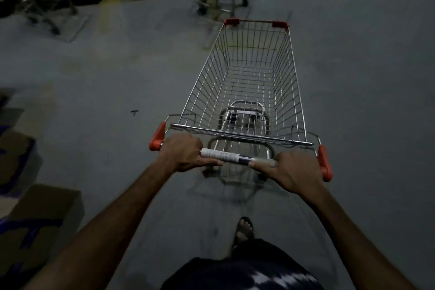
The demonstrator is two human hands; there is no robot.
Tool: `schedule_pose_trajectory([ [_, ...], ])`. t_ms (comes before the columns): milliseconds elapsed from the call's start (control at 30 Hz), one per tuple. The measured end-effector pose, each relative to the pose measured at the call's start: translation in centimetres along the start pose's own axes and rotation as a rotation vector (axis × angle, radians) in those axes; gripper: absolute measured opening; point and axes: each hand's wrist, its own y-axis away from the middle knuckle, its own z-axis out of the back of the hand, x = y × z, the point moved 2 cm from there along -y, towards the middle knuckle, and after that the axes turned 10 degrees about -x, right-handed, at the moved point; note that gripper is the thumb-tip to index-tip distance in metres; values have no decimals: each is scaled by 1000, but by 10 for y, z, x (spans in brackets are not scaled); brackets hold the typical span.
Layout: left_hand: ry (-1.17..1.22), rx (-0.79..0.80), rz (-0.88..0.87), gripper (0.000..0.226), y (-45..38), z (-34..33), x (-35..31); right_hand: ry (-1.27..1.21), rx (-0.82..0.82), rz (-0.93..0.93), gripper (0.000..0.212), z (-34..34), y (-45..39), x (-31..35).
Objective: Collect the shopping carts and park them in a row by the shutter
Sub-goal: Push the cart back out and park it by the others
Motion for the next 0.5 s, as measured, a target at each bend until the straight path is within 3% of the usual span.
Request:
schedule_pose_trajectory([
  [167,-49,-17,-186,91,-68,10,-47,17,-10,-244,106,-5,21,-53],
  [333,-69,-42,-378,105,-126,16,-96,-52,-18,-463,108,-4,51,-90],
  [500,-106,-34,-592,102,-183,22,-147,-117,-47,-711,108,-1,74,-120],
])
